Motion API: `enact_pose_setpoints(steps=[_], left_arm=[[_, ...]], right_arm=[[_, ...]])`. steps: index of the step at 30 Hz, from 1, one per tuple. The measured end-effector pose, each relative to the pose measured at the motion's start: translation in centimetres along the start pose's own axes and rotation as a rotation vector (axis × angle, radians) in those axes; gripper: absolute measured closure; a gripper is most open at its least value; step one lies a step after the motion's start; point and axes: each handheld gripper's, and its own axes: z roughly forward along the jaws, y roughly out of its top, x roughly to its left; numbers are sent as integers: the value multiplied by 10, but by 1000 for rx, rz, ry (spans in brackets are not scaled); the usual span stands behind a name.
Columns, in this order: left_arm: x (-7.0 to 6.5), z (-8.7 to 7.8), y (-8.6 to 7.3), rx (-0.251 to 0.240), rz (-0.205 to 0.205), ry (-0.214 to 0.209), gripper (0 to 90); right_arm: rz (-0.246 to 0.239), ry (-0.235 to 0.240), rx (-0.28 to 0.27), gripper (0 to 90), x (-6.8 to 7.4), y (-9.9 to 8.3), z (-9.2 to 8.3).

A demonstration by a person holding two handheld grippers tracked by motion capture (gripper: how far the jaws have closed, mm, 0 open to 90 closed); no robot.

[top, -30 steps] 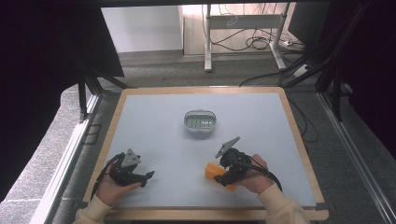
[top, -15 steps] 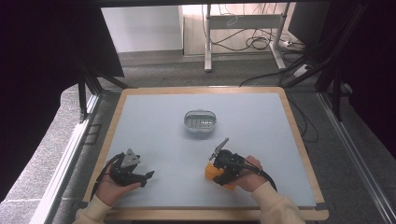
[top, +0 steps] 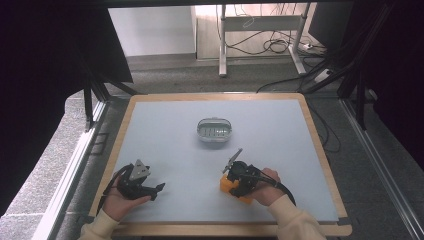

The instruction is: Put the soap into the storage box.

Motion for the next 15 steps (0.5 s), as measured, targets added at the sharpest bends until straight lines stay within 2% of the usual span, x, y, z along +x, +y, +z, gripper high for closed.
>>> enact_pose_setpoints(steps=[15], left_arm=[[0,0,0,4,3,4,187]], right_arm=[[-1,-19,-64,615,-3,-3,-20]])
